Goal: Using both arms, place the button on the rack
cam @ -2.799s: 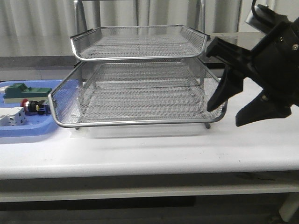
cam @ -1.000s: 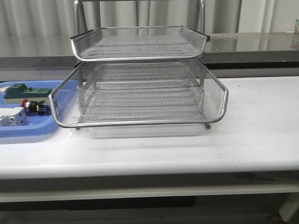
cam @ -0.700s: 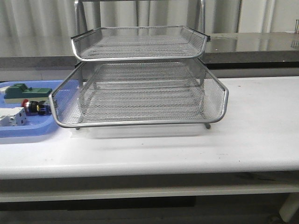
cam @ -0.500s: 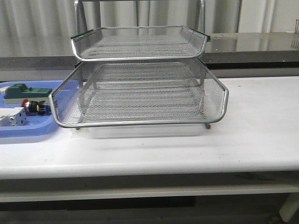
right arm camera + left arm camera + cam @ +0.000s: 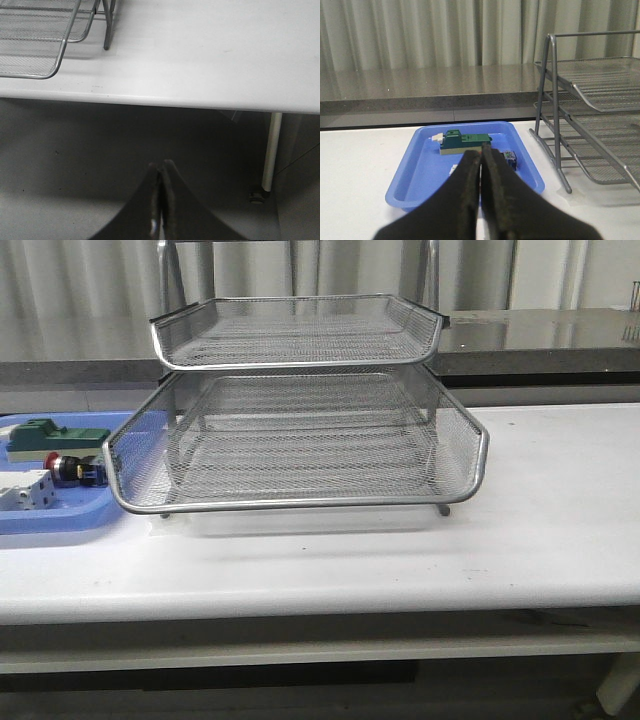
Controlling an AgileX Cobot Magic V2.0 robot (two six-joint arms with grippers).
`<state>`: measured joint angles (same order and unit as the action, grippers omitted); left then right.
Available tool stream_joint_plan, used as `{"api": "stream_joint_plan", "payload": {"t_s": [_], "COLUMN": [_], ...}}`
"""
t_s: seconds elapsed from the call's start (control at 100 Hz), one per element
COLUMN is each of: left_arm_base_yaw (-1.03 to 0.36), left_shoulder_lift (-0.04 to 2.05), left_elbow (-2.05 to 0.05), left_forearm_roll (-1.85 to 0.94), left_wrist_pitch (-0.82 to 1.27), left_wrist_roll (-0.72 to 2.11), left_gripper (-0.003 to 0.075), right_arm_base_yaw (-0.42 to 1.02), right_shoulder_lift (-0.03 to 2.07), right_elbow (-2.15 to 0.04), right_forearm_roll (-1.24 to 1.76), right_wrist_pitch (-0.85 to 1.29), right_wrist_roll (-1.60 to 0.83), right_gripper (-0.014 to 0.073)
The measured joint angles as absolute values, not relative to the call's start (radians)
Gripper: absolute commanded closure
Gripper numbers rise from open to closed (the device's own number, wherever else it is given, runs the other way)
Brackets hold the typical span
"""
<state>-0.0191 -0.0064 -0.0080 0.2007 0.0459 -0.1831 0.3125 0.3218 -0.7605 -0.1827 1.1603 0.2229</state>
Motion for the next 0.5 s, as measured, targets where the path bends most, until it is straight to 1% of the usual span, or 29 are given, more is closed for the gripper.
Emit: {"api": "stream_joint_plan", "payload": {"t_s": [0.13, 0.23, 0.5], "left_arm_base_yaw": [-0.019, -0.019, -0.019], "left_shoulder_lift": [0.003, 0.075, 0.457], "left_elbow": [-0.09, -0.189, -0.516], "left_forearm_roll": [0.197, 0.193, 0.189], "left_wrist_pitch": [0.16, 0.243, 0.451], "left_wrist_roll": [-0.183, -0.184, -0.186], "left_gripper": [0.0716, 0.0716, 0.0716], "right_arm_base_yaw": [0.312, 0.312, 0.312], "right_shoulder_lift": [0.322, 0.322, 0.322], "right_elbow": [-0.761, -0.761, -0.761], "right_forearm_roll": [-0.183, -0.183, -0.185], "right_wrist_pitch": [1.16, 1.16, 1.16], "right_wrist_roll": [0.223, 0.223, 0.223], "right_gripper": [0.0664, 0.0664, 0.0664]}}
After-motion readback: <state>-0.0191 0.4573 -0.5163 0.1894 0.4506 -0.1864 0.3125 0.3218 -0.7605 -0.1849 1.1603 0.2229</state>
